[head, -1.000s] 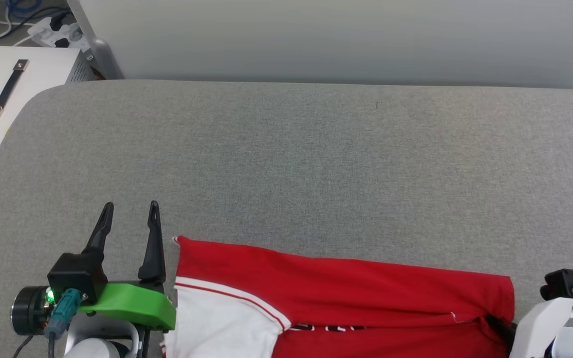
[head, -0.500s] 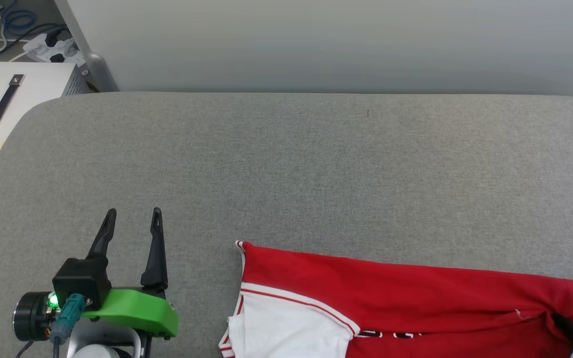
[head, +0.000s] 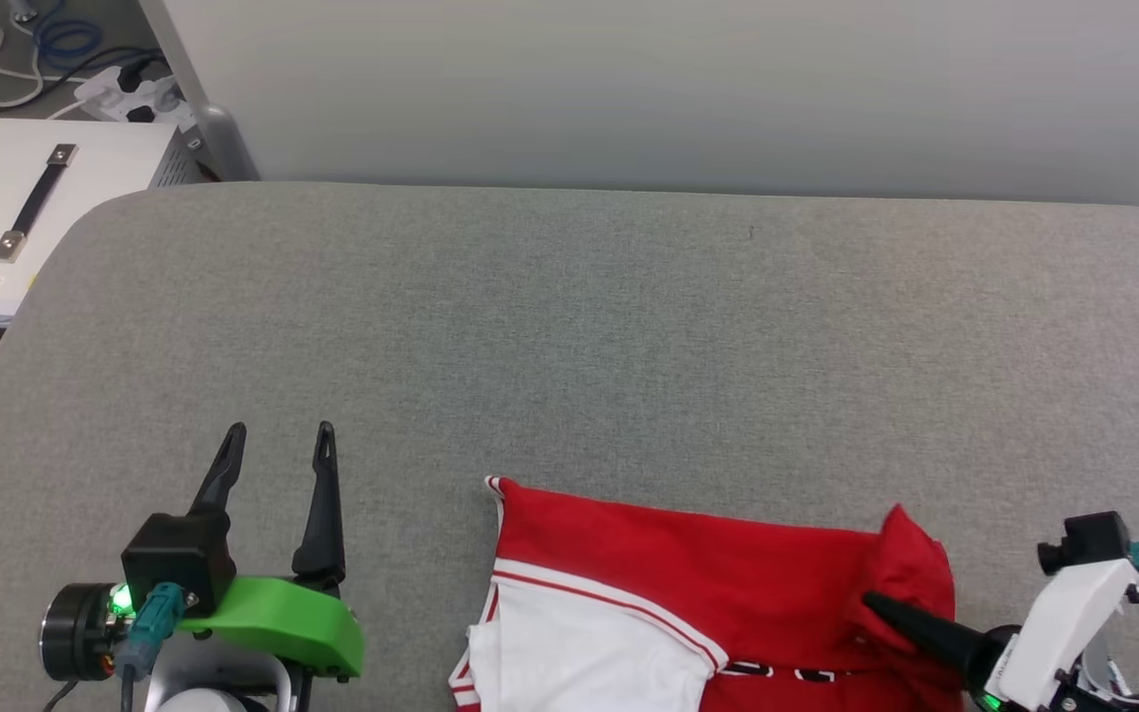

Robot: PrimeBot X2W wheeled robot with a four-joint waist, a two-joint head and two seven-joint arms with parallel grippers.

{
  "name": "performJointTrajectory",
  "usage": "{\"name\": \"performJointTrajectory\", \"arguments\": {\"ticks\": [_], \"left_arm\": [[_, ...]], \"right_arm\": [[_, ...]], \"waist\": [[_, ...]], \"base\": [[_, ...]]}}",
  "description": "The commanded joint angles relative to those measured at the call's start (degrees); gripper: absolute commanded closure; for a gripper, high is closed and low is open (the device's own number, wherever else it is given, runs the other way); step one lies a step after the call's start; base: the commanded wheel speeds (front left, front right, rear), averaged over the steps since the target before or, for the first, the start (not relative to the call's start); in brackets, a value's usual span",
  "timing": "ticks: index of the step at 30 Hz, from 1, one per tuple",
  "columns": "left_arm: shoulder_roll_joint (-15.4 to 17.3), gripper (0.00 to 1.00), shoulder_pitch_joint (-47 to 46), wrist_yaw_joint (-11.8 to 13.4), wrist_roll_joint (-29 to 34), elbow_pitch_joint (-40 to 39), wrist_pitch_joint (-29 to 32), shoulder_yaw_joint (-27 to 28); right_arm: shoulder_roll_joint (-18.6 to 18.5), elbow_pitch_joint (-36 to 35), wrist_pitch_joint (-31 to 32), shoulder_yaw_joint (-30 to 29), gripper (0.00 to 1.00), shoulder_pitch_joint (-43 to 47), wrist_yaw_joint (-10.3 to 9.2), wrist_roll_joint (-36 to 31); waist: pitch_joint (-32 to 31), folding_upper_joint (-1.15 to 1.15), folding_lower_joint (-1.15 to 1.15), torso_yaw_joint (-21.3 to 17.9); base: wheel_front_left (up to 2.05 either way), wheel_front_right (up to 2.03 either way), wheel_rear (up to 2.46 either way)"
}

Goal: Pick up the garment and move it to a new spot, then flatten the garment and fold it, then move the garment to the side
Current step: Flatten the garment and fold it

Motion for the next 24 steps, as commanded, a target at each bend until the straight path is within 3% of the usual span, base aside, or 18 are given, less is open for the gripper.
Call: {"name": "performJointTrajectory", "arguments": {"ticks": [1,11,24], "left_arm": [[0.0,0.0,-0.8,0.0,0.5,-0.2,0.0,-0.1],[-2.3,0.0,-4.4,-1.2,1.4,0.9,-0.7,-1.4],[-4.9,0.0,-7.7,-2.2,2.1,2.6,-2.1,-2.2]], "right_arm": [[0.7,-0.3,0.0,0.8,1.0,-1.2,-0.04,1.0],[6.1,1.8,-3.4,12.2,1.0,-5.3,-0.04,8.8],[7.2,1.6,-6.9,25.5,1.0,-11.1,-0.04,13.2]], "waist": [[0.5,0.0,0.0,0.9],[5.2,0.0,0.0,5.8],[11.2,0.0,0.0,8.2]], "base": [[0.0,0.0,0.0],[0.0,0.0,0.0],[0.0,0.0,0.0]]}}
